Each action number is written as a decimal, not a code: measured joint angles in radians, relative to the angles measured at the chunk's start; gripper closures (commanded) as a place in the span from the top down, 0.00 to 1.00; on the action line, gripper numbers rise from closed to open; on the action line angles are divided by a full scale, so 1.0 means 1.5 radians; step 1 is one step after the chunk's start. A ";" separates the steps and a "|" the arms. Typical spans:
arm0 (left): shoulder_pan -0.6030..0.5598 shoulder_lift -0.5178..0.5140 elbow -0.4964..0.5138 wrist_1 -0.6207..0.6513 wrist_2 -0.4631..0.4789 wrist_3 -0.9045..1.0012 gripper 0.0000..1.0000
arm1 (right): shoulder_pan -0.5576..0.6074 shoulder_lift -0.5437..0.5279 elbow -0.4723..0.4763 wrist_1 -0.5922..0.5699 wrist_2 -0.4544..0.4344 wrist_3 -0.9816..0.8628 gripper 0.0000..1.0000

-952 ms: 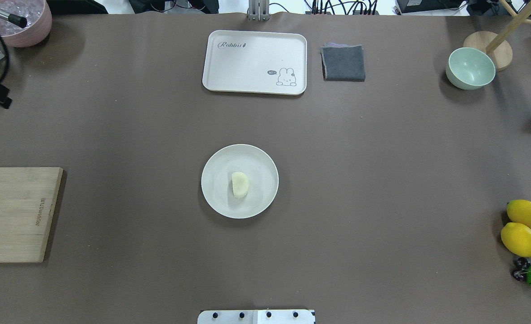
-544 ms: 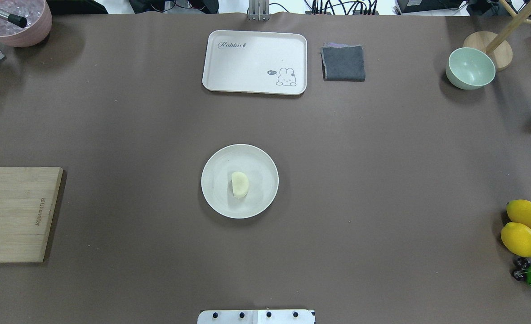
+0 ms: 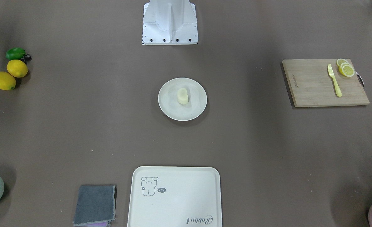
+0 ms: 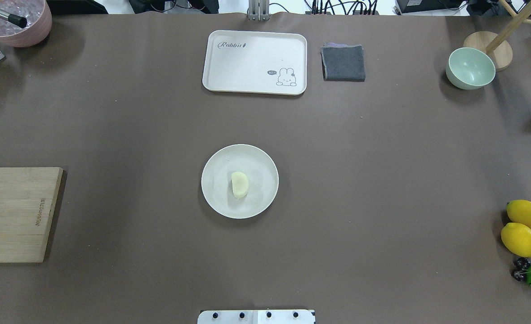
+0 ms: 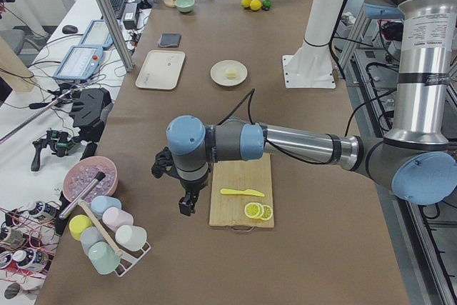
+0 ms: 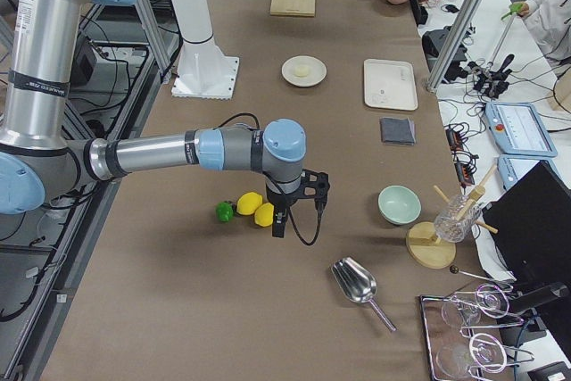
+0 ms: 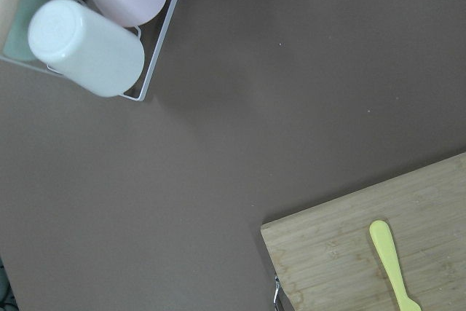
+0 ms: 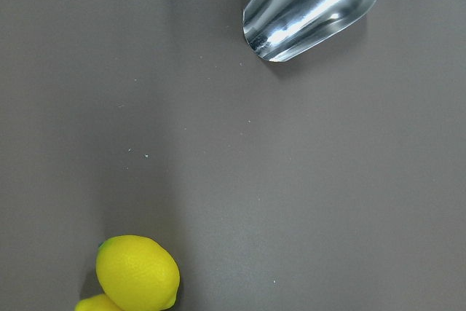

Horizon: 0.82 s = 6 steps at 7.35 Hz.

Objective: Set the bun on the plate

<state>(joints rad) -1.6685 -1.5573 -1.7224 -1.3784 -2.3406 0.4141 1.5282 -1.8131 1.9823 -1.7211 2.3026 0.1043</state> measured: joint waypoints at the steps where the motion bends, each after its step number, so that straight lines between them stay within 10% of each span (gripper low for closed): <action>1: -0.004 0.018 -0.003 -0.005 -0.007 -0.002 0.97 | 0.001 0.000 0.000 0.000 0.000 0.000 1.00; 6: -0.004 0.064 0.040 -0.067 -0.011 -0.082 0.97 | 0.002 -0.002 0.000 0.000 0.001 0.000 1.00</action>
<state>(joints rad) -1.6751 -1.4612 -1.6628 -1.4793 -2.3567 0.2906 1.5309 -1.8163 1.9829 -1.7211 2.3044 0.1043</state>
